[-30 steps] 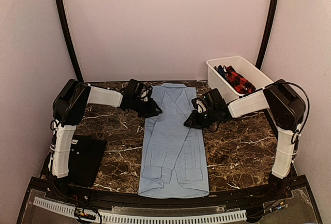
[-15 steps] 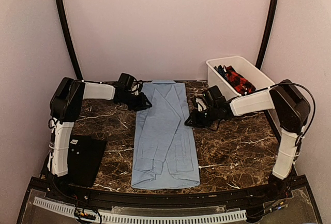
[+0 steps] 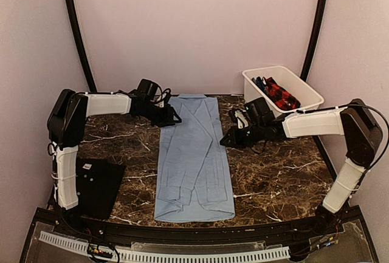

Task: Fold and stack the long sleeve shirts
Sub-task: Adjust the sleeve of the rectangle-folded shirt.

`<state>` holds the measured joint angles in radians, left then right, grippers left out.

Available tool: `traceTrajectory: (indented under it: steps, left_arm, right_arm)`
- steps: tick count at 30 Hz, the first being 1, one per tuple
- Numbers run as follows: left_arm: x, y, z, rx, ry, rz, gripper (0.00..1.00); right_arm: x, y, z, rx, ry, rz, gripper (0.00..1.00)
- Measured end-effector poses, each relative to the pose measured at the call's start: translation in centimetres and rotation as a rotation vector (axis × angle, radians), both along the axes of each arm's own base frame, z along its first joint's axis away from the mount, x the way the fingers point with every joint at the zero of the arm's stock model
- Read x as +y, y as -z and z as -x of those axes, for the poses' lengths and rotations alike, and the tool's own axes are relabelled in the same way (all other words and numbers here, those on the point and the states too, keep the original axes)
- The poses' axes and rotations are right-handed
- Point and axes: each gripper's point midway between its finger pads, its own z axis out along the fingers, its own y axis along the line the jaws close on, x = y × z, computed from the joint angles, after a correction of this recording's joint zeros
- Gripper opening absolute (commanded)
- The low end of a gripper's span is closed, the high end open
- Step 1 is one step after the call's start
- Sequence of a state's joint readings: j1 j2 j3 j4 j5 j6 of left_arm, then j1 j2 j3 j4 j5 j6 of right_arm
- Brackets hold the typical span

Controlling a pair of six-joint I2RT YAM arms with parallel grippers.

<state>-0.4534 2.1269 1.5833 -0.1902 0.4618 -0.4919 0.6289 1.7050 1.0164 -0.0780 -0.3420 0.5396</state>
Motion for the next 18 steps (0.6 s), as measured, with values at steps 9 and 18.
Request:
traceTrajectory:
  steps: [9,18]
  left_arm:
    - [-0.5,3.6,7.4,0.136,0.032,0.019,0.35]
    - [-0.1,4.9,5.7,0.116,-0.019,0.006,0.35]
  right_arm:
    - [-2.3,0.4,4.1,0.023,0.000,0.008,0.19]
    - [-4.2,1.3,7.2,0.057,0.023,0.004,0.20]
